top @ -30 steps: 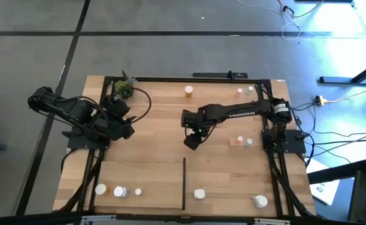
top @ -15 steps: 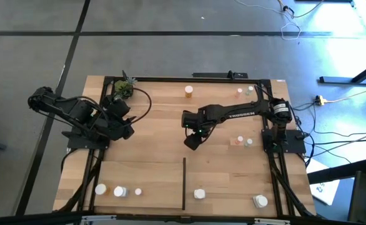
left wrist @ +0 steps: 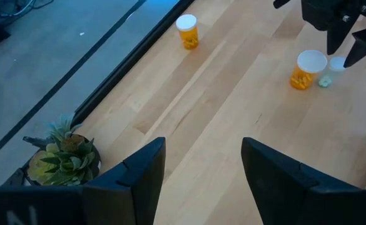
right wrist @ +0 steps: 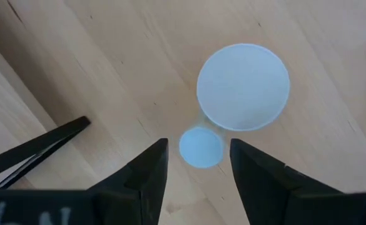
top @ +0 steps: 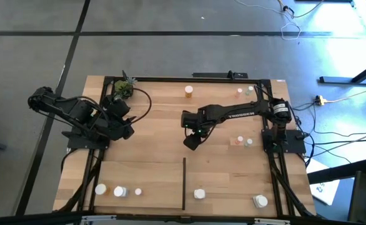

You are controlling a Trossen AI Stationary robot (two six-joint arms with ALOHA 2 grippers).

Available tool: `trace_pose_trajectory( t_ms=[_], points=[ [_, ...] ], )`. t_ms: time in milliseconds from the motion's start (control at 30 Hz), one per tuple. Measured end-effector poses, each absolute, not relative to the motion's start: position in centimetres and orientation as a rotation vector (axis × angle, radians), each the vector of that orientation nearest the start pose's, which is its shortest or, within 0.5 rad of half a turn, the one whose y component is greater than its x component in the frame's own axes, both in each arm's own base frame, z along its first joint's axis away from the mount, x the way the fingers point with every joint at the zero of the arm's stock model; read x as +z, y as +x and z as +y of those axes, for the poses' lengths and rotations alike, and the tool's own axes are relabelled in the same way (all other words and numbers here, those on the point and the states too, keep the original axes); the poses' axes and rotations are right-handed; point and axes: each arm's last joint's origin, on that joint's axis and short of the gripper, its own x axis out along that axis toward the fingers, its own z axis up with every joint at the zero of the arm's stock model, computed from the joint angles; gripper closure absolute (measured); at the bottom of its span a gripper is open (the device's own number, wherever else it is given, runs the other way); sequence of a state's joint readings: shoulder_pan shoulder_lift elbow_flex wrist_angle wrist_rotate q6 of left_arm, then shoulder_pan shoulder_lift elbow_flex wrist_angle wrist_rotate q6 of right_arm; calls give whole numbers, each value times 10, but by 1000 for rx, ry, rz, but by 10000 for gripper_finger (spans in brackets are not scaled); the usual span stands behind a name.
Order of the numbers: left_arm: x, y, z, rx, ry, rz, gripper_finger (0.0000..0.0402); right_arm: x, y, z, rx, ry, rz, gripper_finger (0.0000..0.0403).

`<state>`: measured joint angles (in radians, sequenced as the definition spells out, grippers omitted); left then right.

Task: Pick and place medicine bottles onto shelf by color
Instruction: Put the bottom left small blue pill bottle on the shelf

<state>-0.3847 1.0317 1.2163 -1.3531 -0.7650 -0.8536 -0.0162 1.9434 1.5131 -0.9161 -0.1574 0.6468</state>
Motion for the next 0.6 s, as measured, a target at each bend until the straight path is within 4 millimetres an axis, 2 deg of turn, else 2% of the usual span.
trace_pose_trajectory(
  t_ms=[600],
  points=[
    [352,146,-37,701,-137,745,198,208,386,-2,-329,648,1331,228]
  ],
)
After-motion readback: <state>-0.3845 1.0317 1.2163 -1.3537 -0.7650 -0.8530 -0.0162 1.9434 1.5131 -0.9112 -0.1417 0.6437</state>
